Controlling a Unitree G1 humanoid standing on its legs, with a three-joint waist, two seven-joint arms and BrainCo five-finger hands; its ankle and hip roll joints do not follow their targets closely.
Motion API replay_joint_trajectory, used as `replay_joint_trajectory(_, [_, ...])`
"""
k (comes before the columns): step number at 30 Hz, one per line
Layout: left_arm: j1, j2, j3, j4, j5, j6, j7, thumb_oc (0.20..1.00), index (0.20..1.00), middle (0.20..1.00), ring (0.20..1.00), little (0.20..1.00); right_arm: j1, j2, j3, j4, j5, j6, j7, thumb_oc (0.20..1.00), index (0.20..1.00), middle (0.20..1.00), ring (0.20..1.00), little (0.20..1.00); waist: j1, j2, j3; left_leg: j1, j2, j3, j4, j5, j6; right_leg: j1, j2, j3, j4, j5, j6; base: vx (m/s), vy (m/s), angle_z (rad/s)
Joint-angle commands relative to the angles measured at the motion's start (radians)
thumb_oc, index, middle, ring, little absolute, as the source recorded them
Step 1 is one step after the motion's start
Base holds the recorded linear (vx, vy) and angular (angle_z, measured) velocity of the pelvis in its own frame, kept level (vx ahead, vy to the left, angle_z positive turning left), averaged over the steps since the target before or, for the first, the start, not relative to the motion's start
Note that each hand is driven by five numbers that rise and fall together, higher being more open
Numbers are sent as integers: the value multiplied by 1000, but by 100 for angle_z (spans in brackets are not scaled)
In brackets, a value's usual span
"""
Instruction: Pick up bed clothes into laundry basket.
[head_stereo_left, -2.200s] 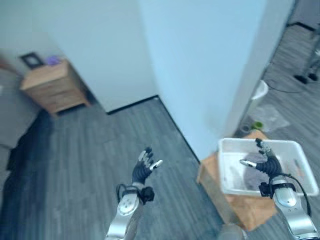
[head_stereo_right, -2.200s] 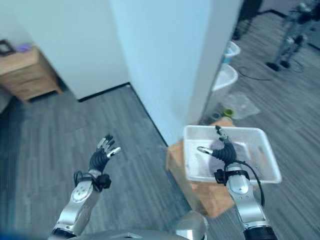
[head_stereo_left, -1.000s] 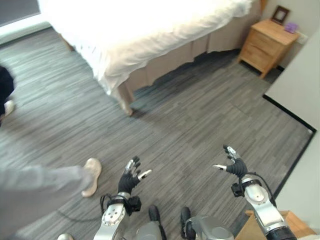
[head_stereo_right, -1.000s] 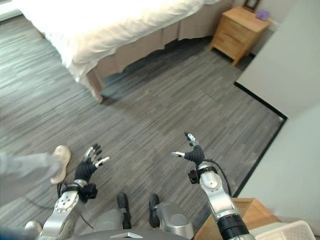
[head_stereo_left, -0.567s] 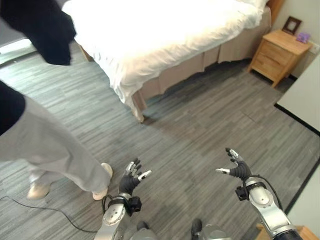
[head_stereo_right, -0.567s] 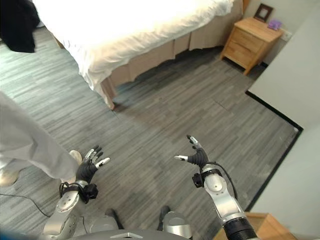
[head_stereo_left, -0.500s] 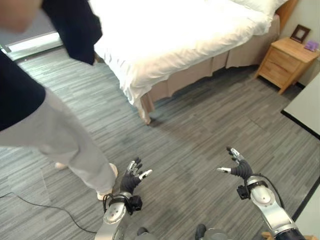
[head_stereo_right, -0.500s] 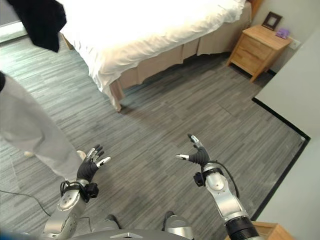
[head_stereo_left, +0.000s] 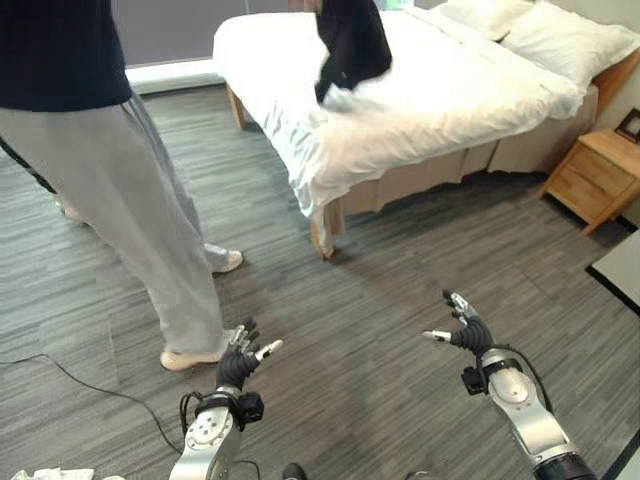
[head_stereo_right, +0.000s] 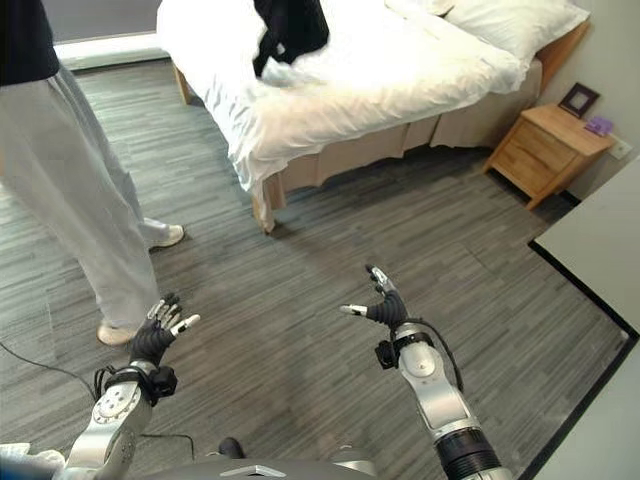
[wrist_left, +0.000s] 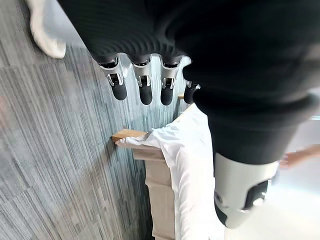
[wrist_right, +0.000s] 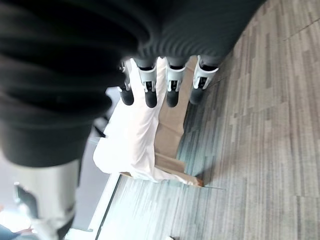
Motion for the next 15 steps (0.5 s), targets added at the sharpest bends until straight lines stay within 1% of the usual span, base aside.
replay_joint_trajectory(1, [-28,61,25,-54,38,-45,20,1000,1000,1000,1000,1000,-77,-14,9,-25,-34,-39,-7,1000,1000,1000,1000,1000,16,-11,31,109,52,-1,-20,-78,-23,-92,-80,23,235,-43,100,111,222,46])
replay_joint_trajectory(3, [-21,70,35,-53,48,-37,26,1000,1000,1000,1000,1000,-92,-11,18,-21,-43,-34,-7,1000,1000,1000,1000,1000,11,-14,60,136,17,-10,-20,-109,11,-179,-126,92,419,53,146,64,251,47])
replay_joint_trajectory(4, [-14,73,39,-56,51,-38,32,1000,1000,1000,1000,1000,-99,-8,24,-22,-48,-32,-6,1000,1000,1000,1000,1000,6,-1,80,136,26,-1,-20,-93,25,-232,-123,103,491,88,133,97,217,46])
replay_joint_trajectory(5, [-8,82,49,-56,64,-38,34,1000,1000,1000,1000,1000,-102,3,26,-15,-56,-35,-17,1000,1000,1000,1000,1000,9,9,91,150,33,5,-20,-113,36,-299,-136,134,585,67,140,155,126,29])
replay_joint_trajectory(6, [-10,85,43,-53,62,-43,35,1000,1000,1000,1000,1000,-102,7,30,-11,-56,-36,-21,1000,1000,1000,1000,1000,8,7,91,155,28,-3,-20,-123,37,-306,-125,136,574,38,126,330,36,27])
replay_joint_trajectory(7, [-8,89,41,-55,49,-40,32,1000,1000,1000,1000,1000,-99,12,38,-9,-54,-33,-19,1000,1000,1000,1000,1000,5,1,97,161,19,-49,-20,-135,27,-318,-60,124,460,-36,96,291,-34,25])
replay_joint_trajectory(8, [-11,91,41,-54,45,-38,29,1000,1000,1000,1000,1000,-99,11,40,-7,-50,-32,-18,1000,1000,1000,1000,1000,6,-3,98,159,10,-60,-20,-141,24,-314,-33,117,405,-57,84,295,-104,39])
replay_joint_trajectory(9, [-13,90,38,-50,42,-37,26,1000,1000,1000,1000,1000,-106,7,42,3,-43,-32,-20,1000,1000,1000,1000,1000,4,-12,92,163,0,-69,-20,-153,15,-306,-24,94,275,-63,69,313,-83,50])
replay_joint_trajectory(10, [-18,94,34,-43,39,-37,25,1000,1000,1000,1000,1000,-116,4,50,15,-37,-33,-26,1000,1000,1000,1000,1000,-1,-12,85,183,-4,-90,-20,-186,5,-298,3,84,166,-71,70,193,-99,56])
replay_joint_trajectory(11, [-19,93,34,-42,39,-38,24,1000,1000,1000,1000,1000,-118,4,50,17,-36,-35,-27,1000,1000,1000,1000,1000,-4,-16,88,174,-3,-80,-20,-167,5,-294,4,65,144,-47,55,200,-89,44])
replay_joint_trajectory(12, [-25,94,34,-20,45,-36,38,1000,1000,1000,1000,1000,-125,6,65,55,-31,-33,-27,1000,1000,1000,1000,1000,-3,-16,87,180,-4,-84,-20,-175,-7,-286,26,52,53,-37,53,251,-91,55])
replay_joint_trajectory(13, [-4,107,36,-102,63,-40,3,1000,1000,1000,1000,1000,-138,1,71,57,-25,-30,-30,1000,1000,1000,1000,1000,6,-32,66,208,-15,-83,-20,-207,-1,-227,39,22,-18,-29,59,306,-145,48])
replay_joint_trajectory(14, [31,85,31,-128,48,-40,-14,1000,1000,1000,1000,1000,-135,-4,77,68,-26,-36,-28,1000,1000,1000,1000,1000,14,-37,71,195,-23,-75,-13,-186,-6,-224,54,30,-29,-19,39,298,-157,29])
replay_joint_trajectory(15, [55,53,39,-135,24,-44,-29,1000,1000,1000,1000,1000,-149,-7,71,86,-26,-30,-21,1000,1000,1000,1000,1000,18,-33,61,185,-11,-73,23,-205,-16,-213,66,29,-52,-20,37,139,-168,-4])
